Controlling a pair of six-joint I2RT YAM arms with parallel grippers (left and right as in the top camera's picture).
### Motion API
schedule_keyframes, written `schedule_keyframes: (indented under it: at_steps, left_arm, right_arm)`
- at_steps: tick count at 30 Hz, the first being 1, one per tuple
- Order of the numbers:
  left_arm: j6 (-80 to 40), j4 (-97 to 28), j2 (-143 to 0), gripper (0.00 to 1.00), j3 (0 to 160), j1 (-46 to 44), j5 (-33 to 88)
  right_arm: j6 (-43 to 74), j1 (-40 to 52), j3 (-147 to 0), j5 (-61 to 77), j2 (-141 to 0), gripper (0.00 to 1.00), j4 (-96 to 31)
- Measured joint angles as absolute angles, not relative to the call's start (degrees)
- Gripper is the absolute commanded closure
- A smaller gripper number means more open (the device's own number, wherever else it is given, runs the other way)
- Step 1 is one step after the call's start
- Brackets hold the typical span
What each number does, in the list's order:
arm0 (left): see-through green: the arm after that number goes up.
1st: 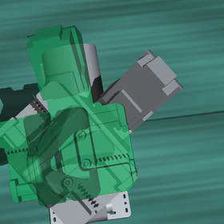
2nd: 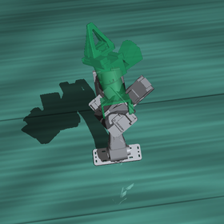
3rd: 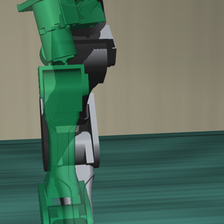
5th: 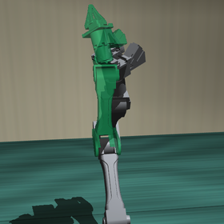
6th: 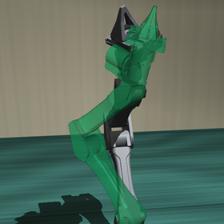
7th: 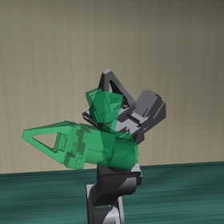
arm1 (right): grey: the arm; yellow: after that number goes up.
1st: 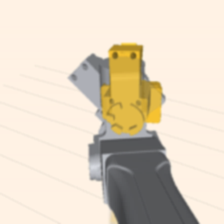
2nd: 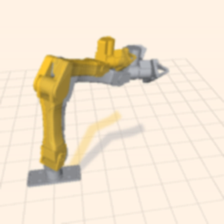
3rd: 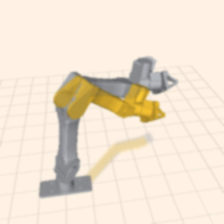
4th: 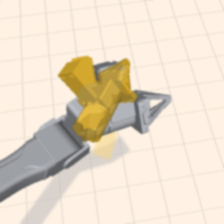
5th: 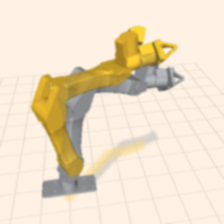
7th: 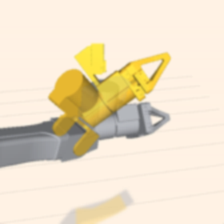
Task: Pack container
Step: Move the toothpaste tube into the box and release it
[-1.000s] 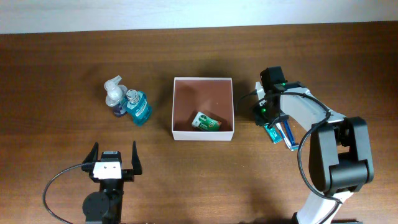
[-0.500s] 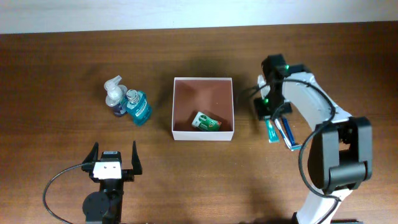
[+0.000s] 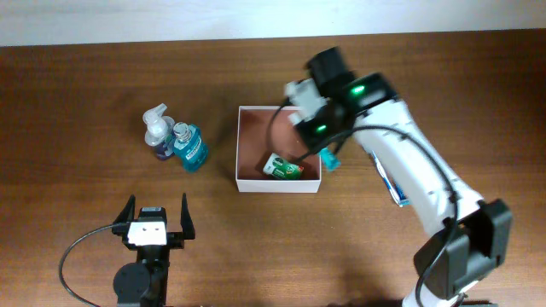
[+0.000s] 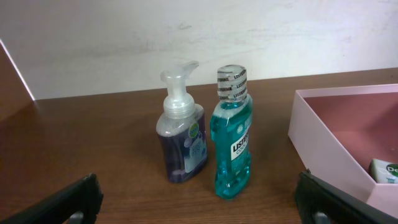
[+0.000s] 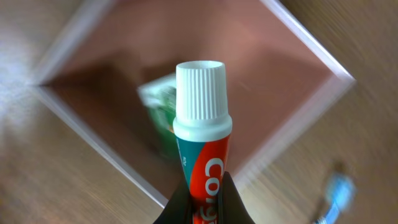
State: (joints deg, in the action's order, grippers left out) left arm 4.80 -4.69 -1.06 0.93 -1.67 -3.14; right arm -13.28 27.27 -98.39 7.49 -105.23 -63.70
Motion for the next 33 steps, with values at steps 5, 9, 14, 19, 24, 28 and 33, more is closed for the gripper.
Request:
schedule_keyframes:
  at_steps: [5, 9, 14, 19, 24, 28, 33]
  left_arm:
    - [4.78, -4.69, -1.06, 0.01, 0.93, -1.67, -3.14]
    - [4.78, -4.69, -1.06, 0.01, 0.93, -1.67, -3.14]
    - [4.80, -4.69, -1.06, 0.01, 0.93, -1.67, -3.14]
    - [4.78, -4.69, -1.06, 0.01, 0.93, -1.67, -3.14]
    - [4.78, -4.69, -1.06, 0.01, 0.93, -1.67, -3.14]
    - [4.78, -4.69, -1.06, 0.01, 0.93, -1.67, -3.14]
    - [4.80, -4.69, -1.06, 0.01, 0.93, -1.67, -3.14]
  right_arm:
    - [-15.88, 32.86, -98.39, 6.94, -106.83, 0.86, -59.99]
    - [-17.30, 33.08, -98.37, 6.22, -108.97, 0.64, -59.53]
    - [-18.52, 32.99, -98.35, 5.56, -110.98, 0.42, -59.51]
    - [-15.92, 32.69, -98.83, 4.49, -110.98, 0.36, -61.63]
    - [-9.13, 29.04, -102.83, 2.68, -110.63, 0.34, -67.70]
    - [-6.15, 22.72, -104.20, 2.09, -108.90, 0.34, -70.59]
    - [-3.09, 13.26, -104.12, 1.08, -108.29, 0.34, -75.20]
